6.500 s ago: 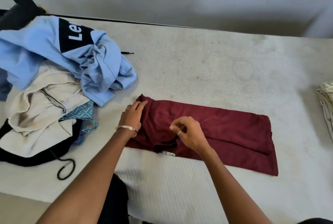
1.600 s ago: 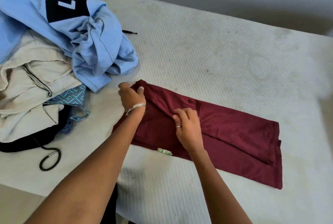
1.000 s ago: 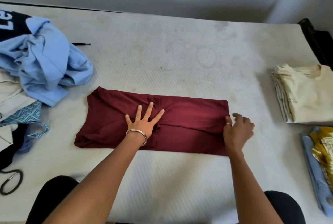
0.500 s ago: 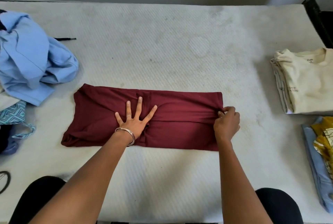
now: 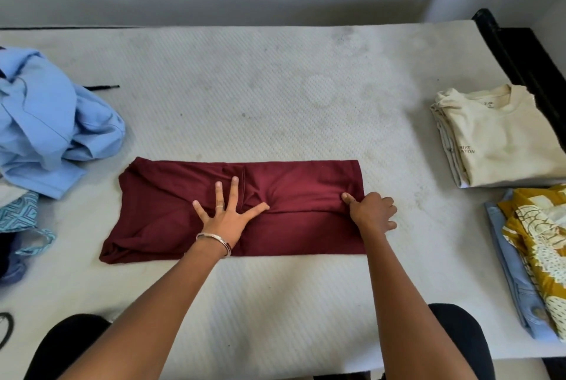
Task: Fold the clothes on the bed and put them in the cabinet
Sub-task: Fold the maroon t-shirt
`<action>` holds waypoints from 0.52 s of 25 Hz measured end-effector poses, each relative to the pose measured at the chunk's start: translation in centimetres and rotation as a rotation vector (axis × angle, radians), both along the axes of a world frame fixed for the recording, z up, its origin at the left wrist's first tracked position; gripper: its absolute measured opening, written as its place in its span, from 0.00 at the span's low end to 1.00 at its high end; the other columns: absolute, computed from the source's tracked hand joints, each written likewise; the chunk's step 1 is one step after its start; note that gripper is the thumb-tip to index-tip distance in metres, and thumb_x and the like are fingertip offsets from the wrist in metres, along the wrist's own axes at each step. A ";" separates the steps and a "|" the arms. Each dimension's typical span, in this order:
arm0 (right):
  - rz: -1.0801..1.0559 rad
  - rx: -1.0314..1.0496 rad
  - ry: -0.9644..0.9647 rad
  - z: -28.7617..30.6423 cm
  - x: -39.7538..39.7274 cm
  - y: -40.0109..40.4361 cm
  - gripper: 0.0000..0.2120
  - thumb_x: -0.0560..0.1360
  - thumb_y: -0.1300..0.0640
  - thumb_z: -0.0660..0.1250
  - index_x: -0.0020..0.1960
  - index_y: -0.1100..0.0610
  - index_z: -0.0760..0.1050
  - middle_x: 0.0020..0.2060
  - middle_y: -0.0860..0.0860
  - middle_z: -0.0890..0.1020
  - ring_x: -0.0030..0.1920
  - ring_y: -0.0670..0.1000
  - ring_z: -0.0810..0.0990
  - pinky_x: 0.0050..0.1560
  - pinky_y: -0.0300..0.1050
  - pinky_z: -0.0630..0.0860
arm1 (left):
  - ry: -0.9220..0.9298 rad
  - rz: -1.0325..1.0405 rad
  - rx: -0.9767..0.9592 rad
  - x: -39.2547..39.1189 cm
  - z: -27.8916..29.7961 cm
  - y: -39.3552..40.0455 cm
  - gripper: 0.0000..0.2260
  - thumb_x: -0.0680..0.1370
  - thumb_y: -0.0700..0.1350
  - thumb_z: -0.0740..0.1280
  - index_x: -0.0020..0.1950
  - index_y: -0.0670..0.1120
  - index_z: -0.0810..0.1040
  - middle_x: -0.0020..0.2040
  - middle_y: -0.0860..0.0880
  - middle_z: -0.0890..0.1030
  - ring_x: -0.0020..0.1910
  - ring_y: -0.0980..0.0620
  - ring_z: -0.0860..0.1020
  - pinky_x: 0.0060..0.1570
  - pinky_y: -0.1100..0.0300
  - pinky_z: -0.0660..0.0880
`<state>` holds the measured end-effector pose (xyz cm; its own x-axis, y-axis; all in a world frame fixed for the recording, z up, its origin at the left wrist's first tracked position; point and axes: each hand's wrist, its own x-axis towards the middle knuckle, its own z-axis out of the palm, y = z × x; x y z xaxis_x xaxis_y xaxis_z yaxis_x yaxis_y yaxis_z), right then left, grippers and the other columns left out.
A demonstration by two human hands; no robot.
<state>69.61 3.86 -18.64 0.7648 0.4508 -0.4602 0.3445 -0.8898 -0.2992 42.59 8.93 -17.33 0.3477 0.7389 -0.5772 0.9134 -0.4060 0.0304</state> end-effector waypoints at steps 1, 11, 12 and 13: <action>0.025 0.017 0.052 0.1 0.6 0.2 0.26 0.74 0.38 0.69 0.55 0.61 0.75 0.60 0.60 0.73 0.64 0.61 0.70 0.62 0.59 0.69 | -0.028 -0.006 0.035 0.6 0.3 -0.5 0.37 0.79 0.32 0.57 0.72 0.72 0.53 0.76 0.47 0.29 0.74 0.36 0.30 0.61 0.24 0.36; 0.204 0.408 0.582 5.7 -1.1 0.1 0.07 0.75 0.61 0.68 0.53 0.60 0.79 0.44 0.58 0.83 0.47 0.54 0.82 0.49 0.50 0.79 | -0.870 0.767 -0.431 15.7 2.2 0.2 0.33 0.67 0.74 0.62 0.51 0.46 0.82 0.49 0.46 0.84 0.49 0.46 0.81 0.53 0.51 0.78; 0.270 0.415 0.744 6.4 -1.0 -0.6 0.08 0.76 0.65 0.64 0.54 0.61 0.80 0.45 0.62 0.84 0.46 0.55 0.83 0.46 0.49 0.80 | -0.861 0.873 -0.480 16.2 1.4 0.9 0.36 0.64 0.75 0.63 0.51 0.43 0.81 0.48 0.44 0.83 0.48 0.44 0.82 0.50 0.48 0.79; 0.319 0.416 0.881 6.8 -0.6 -1.5 0.12 0.77 0.69 0.60 0.55 0.63 0.80 0.48 0.63 0.84 0.47 0.56 0.84 0.44 0.47 0.79 | -0.877 0.964 -0.521 16.3 0.5 1.3 0.36 0.64 0.72 0.68 0.53 0.41 0.79 0.49 0.42 0.83 0.47 0.43 0.82 0.49 0.47 0.80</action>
<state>68.99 2.40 -11.88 0.0467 0.8263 -0.5612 0.0558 -0.5631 -0.8245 58.89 10.27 -16.83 0.2183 0.6613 -0.7176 0.4284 0.5958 0.6793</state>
